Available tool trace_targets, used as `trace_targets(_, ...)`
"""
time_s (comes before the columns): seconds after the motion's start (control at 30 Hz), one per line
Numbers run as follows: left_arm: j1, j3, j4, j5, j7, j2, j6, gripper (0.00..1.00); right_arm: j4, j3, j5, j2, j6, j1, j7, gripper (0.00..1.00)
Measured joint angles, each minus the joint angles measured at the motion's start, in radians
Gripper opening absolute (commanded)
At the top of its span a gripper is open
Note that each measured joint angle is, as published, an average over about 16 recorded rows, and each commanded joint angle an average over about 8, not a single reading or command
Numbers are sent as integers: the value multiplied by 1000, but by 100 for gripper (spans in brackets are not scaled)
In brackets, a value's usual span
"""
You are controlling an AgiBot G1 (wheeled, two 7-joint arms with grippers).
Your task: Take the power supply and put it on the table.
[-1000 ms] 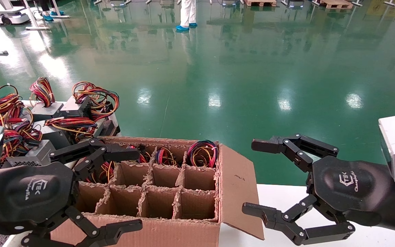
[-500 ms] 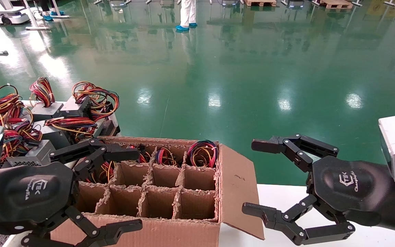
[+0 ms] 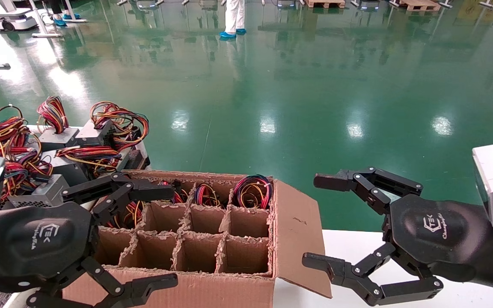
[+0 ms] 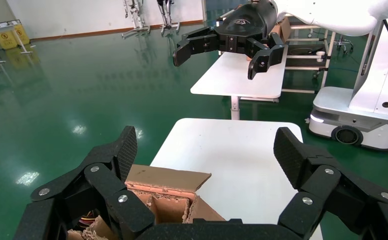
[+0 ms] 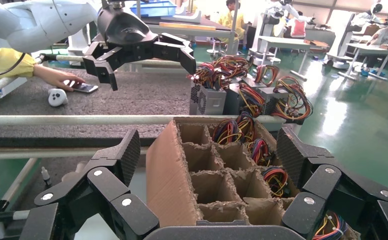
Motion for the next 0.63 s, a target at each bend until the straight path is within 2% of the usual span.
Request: trace_targets(0.63,0,0,0,0,0,0,0,100,0,0,0,0,0,0,0,100)
